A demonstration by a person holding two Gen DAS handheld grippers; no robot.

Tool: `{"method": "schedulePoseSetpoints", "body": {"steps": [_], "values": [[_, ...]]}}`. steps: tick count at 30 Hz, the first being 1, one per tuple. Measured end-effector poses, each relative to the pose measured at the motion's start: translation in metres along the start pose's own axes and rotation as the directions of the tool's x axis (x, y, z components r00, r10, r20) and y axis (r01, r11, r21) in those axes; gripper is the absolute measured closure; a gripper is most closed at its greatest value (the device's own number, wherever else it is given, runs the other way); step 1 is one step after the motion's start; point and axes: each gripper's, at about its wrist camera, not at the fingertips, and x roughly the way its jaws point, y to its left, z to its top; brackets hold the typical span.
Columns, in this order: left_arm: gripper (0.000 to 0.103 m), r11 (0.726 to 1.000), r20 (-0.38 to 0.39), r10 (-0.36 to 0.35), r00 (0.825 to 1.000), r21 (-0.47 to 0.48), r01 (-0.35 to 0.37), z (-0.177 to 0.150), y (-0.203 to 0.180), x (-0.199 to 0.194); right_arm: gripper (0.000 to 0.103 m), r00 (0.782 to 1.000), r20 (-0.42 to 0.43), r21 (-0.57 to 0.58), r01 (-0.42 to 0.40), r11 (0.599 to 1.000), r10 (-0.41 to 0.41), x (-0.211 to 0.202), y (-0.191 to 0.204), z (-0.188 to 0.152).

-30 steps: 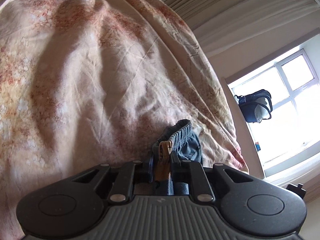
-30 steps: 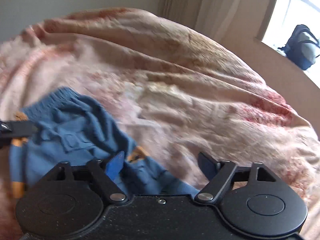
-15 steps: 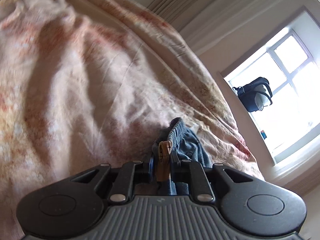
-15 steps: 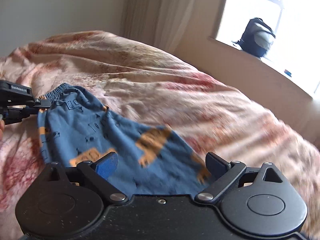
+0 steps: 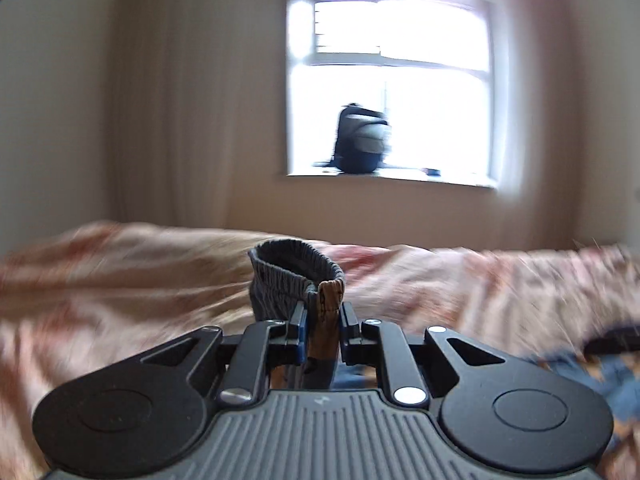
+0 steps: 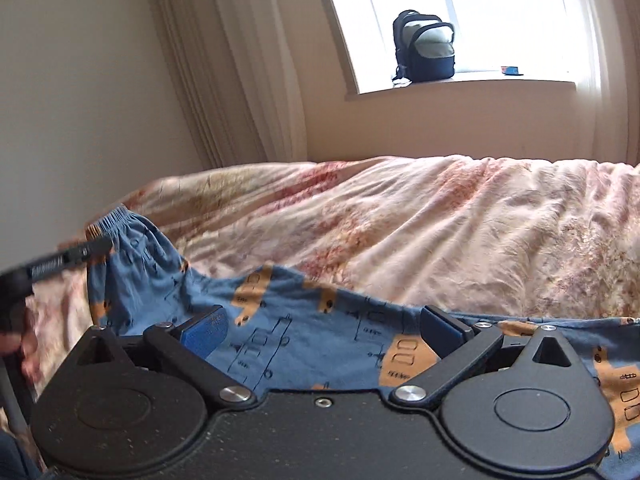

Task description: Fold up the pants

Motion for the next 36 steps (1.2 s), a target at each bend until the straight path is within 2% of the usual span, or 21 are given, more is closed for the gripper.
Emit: {"method": "schedulePoseSetpoints", "body": {"steps": [2, 4, 6, 8, 9, 12, 14, 16, 18, 22, 25, 26, 28, 30, 32, 36], "values": [[0.086, 0.990, -0.016, -0.047, 0.999, 0.136, 0.049, -0.001, -0.044, 0.001, 0.001, 0.999, 0.022, 0.046, -0.034, 0.998, 0.034, -0.005, -0.019, 0.001], [0.086, 0.964, -0.046, -0.078, 0.996, 0.252, 0.087, -0.011, -0.082, 0.002, 0.001, 0.999, 0.023, 0.098, -0.037, 0.994, 0.035, -0.007, -0.039, 0.000], [0.085, 0.937, -0.090, -0.102, 0.991, 0.327, 0.126, -0.027, -0.113, 0.005, 0.001, 1.000, 0.014, 0.152, -0.024, 0.988, 0.022, -0.007, -0.055, -0.003], [0.085, 0.921, -0.148, -0.109, 0.983, 0.356, 0.155, -0.047, -0.137, 0.013, 0.001, 0.998, -0.018, 0.212, -0.052, 0.976, 0.057, -0.002, -0.066, -0.007], [0.084, 0.920, -0.179, -0.112, 0.978, 0.354, 0.170, -0.055, -0.143, 0.018, 0.001, 0.996, -0.029, 0.240, -0.071, 0.968, 0.080, 0.001, -0.070, -0.009], [0.071, 0.902, -0.229, -0.128, 0.965, 0.379, 0.209, -0.079, -0.151, 0.015, 0.001, 0.991, -0.053, 0.260, -0.108, 0.960, 0.125, 0.009, -0.070, -0.014], [0.059, 0.862, -0.200, -0.131, 0.971, 0.461, 0.211, -0.089, -0.156, 0.003, 0.001, 0.989, -0.059, 0.256, -0.118, 0.960, 0.137, 0.013, -0.065, -0.015], [0.056, 0.825, -0.164, -0.116, 0.980, 0.533, 0.187, -0.092, -0.159, -0.008, 0.001, 0.985, -0.072, 0.261, -0.134, 0.956, 0.158, 0.020, -0.061, -0.016], [0.055, 0.810, -0.153, -0.110, 0.982, 0.559, 0.178, -0.087, -0.155, -0.011, 0.001, 0.979, -0.093, 0.250, -0.151, 0.956, 0.179, 0.025, -0.054, -0.019], [0.046, 0.835, -0.167, -0.117, 0.979, 0.517, 0.188, -0.084, -0.133, -0.009, 0.003, 0.975, -0.124, 0.199, -0.156, 0.967, 0.183, 0.034, -0.039, -0.023], [0.049, 0.874, -0.233, -0.107, 0.966, 0.440, 0.203, -0.090, -0.118, 0.004, 0.007, 0.968, -0.143, 0.201, -0.175, 0.964, 0.206, 0.042, -0.034, -0.025], [0.055, 0.890, -0.260, -0.121, 0.958, 0.399, 0.221, -0.091, -0.113, 0.009, 0.009, 0.967, -0.144, 0.193, -0.180, 0.965, 0.209, 0.044, -0.031, -0.026], [0.057, 0.907, -0.277, -0.156, 0.948, 0.340, 0.249, -0.092, -0.106, 0.013, 0.011, 0.964, -0.152, 0.159, -0.192, 0.968, 0.217, 0.050, -0.025, -0.025], [0.057, 0.900, -0.266, -0.163, 0.950, 0.355, 0.254, -0.093, -0.104, 0.011, 0.015, 0.964, -0.153, 0.120, -0.201, 0.972, 0.218, 0.058, -0.019, -0.023], [0.063, 0.890, -0.265, -0.170, 0.949, 0.371, 0.263, -0.093, -0.106, 0.007, 0.018, 0.965, -0.163, 0.093, -0.192, 0.977, 0.205, 0.069, -0.015, -0.022], [0.077, 0.900, -0.281, -0.194, 0.940, 0.330, 0.285, -0.094, -0.103, 0.009, 0.029, 0.963, -0.183, 0.137, -0.176, 0.975, 0.200, 0.090, -0.019, -0.029]]}}
